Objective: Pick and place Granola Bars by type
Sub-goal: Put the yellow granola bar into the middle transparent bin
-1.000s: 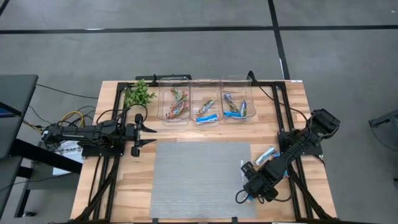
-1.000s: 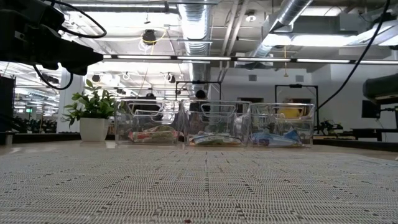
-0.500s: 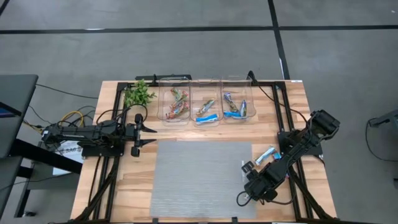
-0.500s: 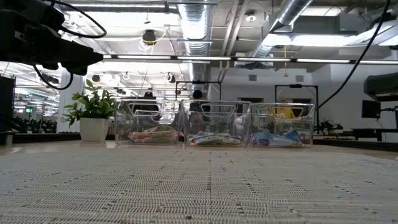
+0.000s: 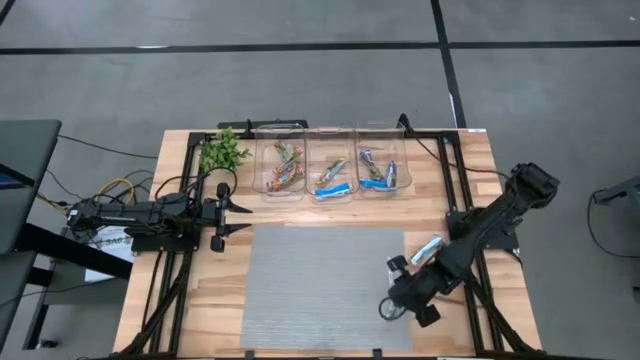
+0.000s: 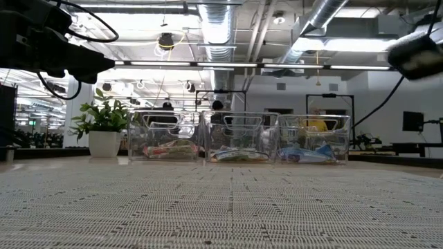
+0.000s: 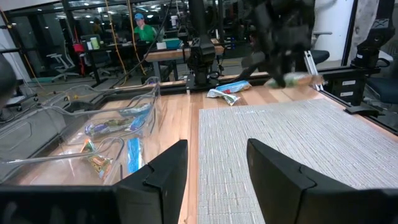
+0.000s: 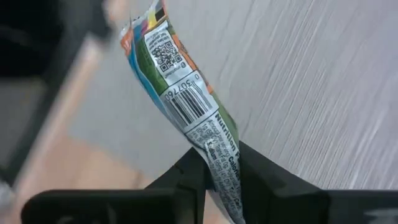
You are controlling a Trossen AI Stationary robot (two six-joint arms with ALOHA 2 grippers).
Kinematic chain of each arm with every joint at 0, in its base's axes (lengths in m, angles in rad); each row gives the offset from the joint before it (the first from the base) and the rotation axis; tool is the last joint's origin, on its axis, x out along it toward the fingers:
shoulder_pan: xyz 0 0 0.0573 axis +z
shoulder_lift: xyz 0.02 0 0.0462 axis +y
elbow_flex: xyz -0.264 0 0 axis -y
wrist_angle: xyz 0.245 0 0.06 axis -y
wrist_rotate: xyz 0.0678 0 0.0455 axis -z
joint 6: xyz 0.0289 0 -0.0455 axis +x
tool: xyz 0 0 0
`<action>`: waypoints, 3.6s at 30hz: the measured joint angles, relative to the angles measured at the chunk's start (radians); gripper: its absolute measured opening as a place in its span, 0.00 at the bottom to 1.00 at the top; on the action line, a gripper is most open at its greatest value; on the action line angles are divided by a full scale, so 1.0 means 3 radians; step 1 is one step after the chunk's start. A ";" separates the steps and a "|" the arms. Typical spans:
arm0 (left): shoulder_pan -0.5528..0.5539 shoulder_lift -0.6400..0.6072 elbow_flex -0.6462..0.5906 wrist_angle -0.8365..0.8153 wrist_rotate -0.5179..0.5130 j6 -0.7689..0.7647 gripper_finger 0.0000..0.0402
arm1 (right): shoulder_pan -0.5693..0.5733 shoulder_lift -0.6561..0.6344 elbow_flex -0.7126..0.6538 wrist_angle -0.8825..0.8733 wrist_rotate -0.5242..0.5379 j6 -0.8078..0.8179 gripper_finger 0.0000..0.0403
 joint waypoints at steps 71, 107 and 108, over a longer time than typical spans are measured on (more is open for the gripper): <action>0.0000 0.0000 0.0000 0.0000 0.0000 0.0000 0.40 | -0.3686 0.0397 0.1239 0.0544 0.0358 -0.0556 0.15; 0.0001 -0.0001 -0.0001 0.0000 0.0000 0.0000 0.40 | -0.3490 0.0433 0.1879 0.0233 -0.0530 -0.0735 0.61; 0.0001 0.0000 -0.0001 0.0000 0.0000 0.0000 0.40 | -0.3448 0.0389 0.1879 0.0234 -0.0555 -0.0741 0.61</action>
